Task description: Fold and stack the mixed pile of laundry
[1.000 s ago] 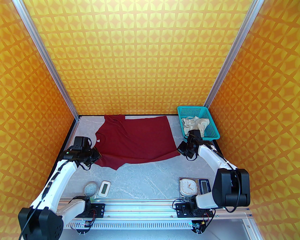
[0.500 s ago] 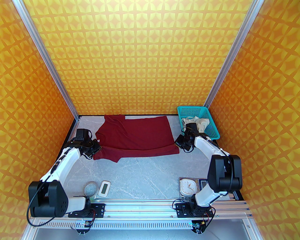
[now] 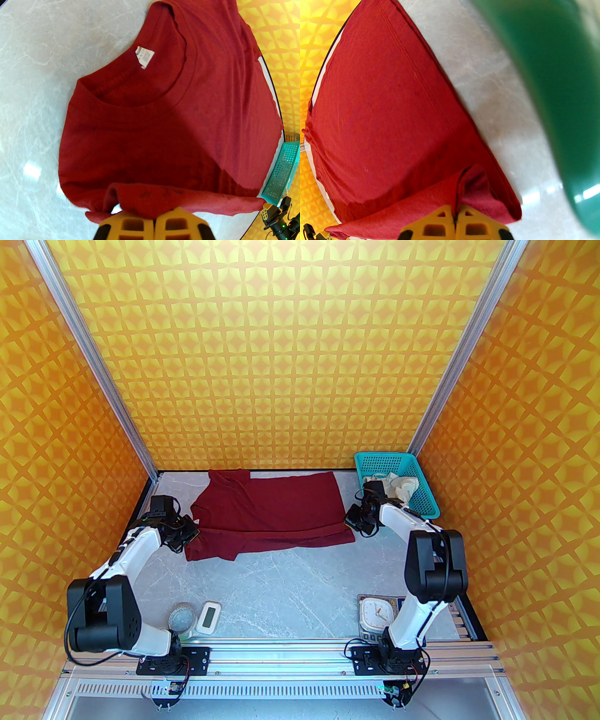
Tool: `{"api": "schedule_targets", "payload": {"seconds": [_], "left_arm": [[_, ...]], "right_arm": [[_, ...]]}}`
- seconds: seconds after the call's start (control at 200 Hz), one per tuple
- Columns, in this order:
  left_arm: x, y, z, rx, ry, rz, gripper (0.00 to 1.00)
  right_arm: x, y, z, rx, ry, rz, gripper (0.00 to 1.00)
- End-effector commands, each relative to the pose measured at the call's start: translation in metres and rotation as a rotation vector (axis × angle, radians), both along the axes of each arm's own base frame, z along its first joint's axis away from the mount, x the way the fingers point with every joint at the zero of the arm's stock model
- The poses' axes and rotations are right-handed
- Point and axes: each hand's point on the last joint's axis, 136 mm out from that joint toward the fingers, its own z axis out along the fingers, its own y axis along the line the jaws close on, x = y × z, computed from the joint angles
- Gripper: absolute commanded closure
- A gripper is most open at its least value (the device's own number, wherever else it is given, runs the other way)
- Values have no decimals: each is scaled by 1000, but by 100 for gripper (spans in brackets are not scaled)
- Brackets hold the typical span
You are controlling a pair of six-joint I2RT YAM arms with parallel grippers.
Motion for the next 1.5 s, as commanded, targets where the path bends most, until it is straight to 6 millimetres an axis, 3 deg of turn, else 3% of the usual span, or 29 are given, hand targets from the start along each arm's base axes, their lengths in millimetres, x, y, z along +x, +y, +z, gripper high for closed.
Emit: {"api": "schedule_targets", "payload": {"seconds": [0.0,0.045,0.065,0.19,0.335,0.44,0.575,0.7,0.82,1.07,1.295,1.415,1.495], "left_arm": [[13,1,-10,-14,-16,-10,90],[19,1,-13,-18,-16,-9,71],[21,1,-13,-18,-18,-9,67],[34,4,-11,-18,-39,-4,61],[35,6,-6,2,-53,-19,54],[23,4,3,27,-70,-53,54],[-4,-15,10,58,-61,-154,56],[-25,-40,2,72,-29,-262,61],[-25,-51,-13,66,-11,-302,70],[1,-55,-36,58,-1,-314,76],[9,-55,-46,59,16,-319,78],[8,-54,-42,60,8,-319,77],[6,-54,-39,63,4,-320,75]], "right_arm": [[23,1,1,2,-44,-15,89],[29,3,1,19,-62,-18,83],[31,4,1,28,-72,-19,81],[50,10,8,75,-121,-36,73],[68,13,15,100,-172,-38,71],[65,16,20,81,-175,-11,70],[38,20,18,61,-152,11,67],[4,33,10,107,-124,1,63],[-4,49,0,137,-109,3,60],[18,48,-17,115,-100,-55,54],[49,46,-12,117,-143,-103,65],[64,47,-11,137,-165,-127,75],[70,48,-12,144,-167,-139,76]]}}
